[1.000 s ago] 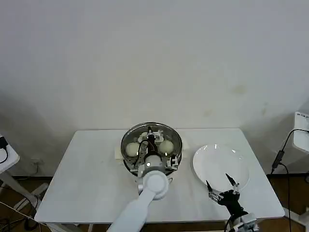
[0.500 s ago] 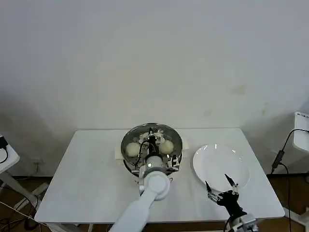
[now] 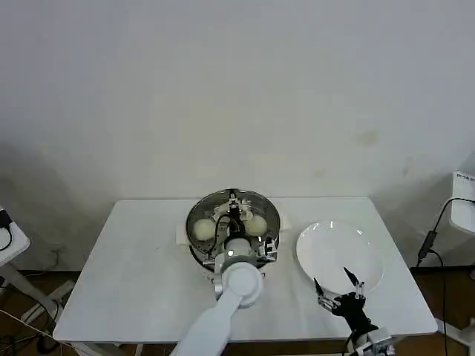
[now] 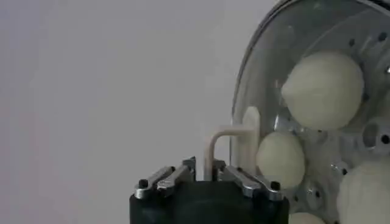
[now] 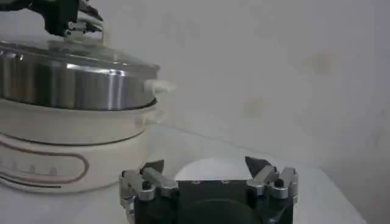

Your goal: Take steamed baozi put them in steamer then cover it.

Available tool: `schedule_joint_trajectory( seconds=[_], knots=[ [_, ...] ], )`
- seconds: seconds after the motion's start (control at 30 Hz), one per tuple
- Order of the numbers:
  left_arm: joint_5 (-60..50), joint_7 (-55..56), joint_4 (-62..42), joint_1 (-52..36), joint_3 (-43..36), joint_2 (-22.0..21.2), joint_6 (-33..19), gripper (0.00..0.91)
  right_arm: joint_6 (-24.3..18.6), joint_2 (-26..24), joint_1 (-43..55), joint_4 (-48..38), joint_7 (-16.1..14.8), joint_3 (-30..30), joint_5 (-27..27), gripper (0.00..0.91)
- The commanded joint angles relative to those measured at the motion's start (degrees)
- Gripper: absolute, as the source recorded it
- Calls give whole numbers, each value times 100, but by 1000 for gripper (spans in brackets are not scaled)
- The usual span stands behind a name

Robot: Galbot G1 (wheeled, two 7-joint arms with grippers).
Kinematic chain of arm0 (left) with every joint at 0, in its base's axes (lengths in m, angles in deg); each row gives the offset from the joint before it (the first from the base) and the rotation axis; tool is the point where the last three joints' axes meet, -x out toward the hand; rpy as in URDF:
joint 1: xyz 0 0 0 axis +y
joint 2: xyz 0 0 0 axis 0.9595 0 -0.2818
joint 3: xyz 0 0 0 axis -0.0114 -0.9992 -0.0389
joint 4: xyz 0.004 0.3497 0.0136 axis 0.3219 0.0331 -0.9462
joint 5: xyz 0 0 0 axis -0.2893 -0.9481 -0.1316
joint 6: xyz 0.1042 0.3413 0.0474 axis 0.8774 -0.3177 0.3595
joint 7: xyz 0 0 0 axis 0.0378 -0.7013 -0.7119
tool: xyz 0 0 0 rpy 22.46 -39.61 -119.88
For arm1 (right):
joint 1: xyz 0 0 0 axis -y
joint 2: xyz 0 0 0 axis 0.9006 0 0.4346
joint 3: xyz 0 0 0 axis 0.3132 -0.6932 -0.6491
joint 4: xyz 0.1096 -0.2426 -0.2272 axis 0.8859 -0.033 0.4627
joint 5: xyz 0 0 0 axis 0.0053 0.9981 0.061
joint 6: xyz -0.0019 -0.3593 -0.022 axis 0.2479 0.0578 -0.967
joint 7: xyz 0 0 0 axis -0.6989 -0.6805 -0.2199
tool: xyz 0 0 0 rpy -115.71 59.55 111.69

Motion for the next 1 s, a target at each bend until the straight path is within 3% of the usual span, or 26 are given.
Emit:
schedule_joint_trajectory(
  seconds=[0.03, 0.73, 0.93, 1.0],
  knots=[
    [67, -12, 384, 84, -27, 136, 5, 907, -6, 13, -15, -1, 4, -6, 8, 907],
    [656, 10, 2242, 1145, -343, 1023, -103, 907, -40, 41, -61, -28, 6, -45, 24, 907],
    [1716, 617, 3101, 1739, 98, 1317, -666, 907, -96, 15, -77, -76, 6, -35, 2, 907],
    [2662, 1200, 3368, 2109, 615, 1368, -864, 907, -138, -12, -85, -75, 7, -4, -48, 907]
  ],
)
